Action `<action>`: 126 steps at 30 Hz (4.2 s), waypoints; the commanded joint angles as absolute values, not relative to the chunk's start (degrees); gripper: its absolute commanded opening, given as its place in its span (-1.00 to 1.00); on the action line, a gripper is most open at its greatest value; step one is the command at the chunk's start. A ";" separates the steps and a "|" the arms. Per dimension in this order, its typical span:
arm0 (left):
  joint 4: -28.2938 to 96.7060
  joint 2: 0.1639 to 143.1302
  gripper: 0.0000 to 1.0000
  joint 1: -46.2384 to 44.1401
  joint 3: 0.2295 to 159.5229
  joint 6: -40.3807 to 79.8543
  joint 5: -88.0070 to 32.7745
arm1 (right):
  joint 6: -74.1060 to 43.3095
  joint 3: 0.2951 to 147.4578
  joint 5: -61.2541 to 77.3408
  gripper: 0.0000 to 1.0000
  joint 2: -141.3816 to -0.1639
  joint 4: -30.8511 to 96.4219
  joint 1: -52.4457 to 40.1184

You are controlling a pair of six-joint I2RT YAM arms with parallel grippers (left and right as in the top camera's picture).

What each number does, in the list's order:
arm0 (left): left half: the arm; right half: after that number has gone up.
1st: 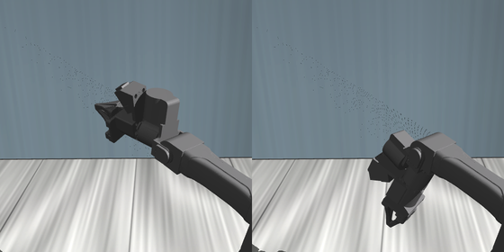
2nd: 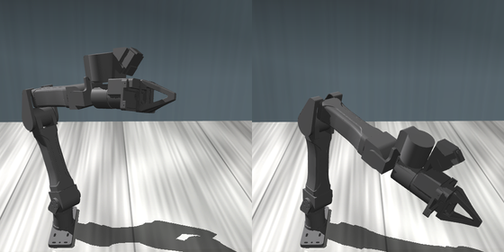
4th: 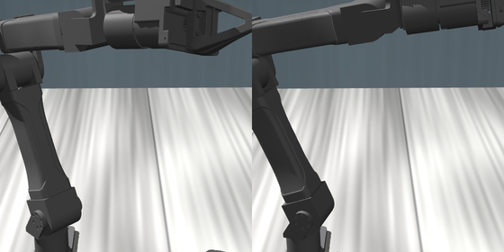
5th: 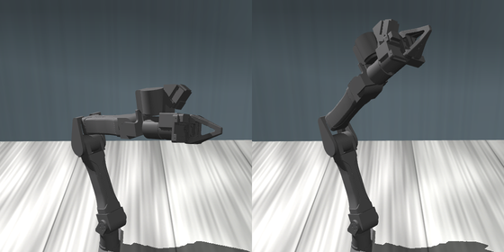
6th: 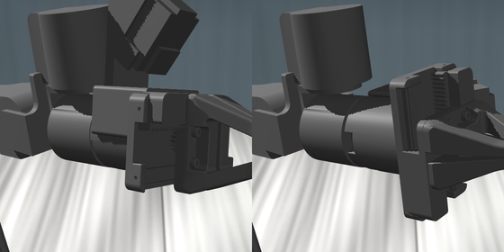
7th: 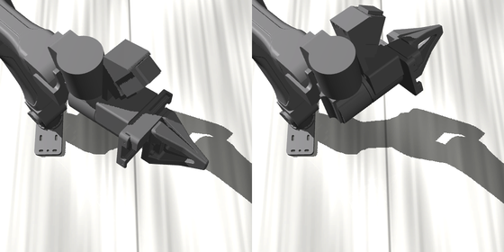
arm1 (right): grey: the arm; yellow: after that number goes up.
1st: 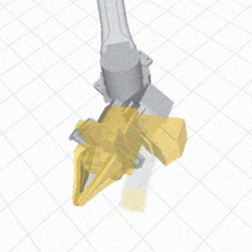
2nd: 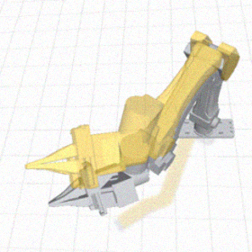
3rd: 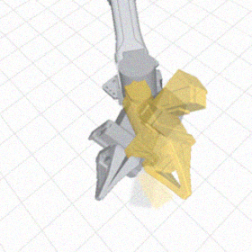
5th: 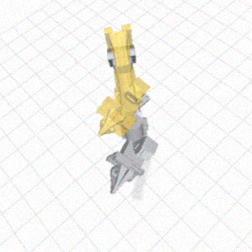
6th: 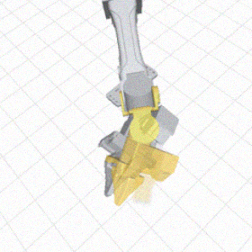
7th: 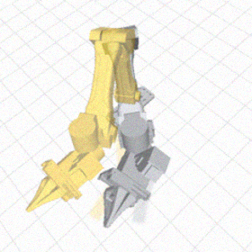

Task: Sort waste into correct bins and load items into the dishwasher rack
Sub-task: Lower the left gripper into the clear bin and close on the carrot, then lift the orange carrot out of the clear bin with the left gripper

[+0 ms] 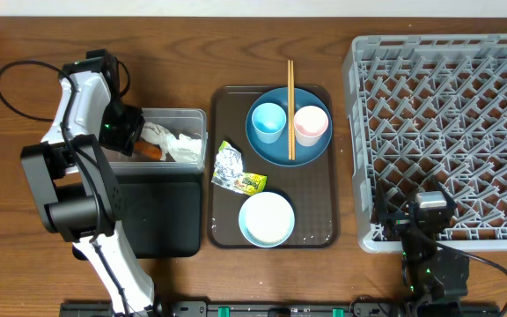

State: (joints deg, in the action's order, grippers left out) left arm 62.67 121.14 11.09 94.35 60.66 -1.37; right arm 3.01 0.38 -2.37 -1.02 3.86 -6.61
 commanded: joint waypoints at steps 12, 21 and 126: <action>58.13 120.55 -0.08 11.07 89.62 61.17 -1.04 | 3.29 0.32 -2.76 0.99 -0.93 4.08 -6.28; 55.37 120.57 -0.10 11.00 88.27 61.14 -1.02 | 3.29 0.32 -2.79 0.99 -0.93 4.08 -6.28; 74.41 79.53 -0.58 11.07 80.49 51.22 -0.56 | 3.29 0.32 -2.79 0.98 -0.93 4.08 -6.28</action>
State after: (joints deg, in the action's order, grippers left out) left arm 72.97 80.05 10.87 81.78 52.42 -2.98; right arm 3.01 0.38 -2.37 -1.02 3.86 -6.61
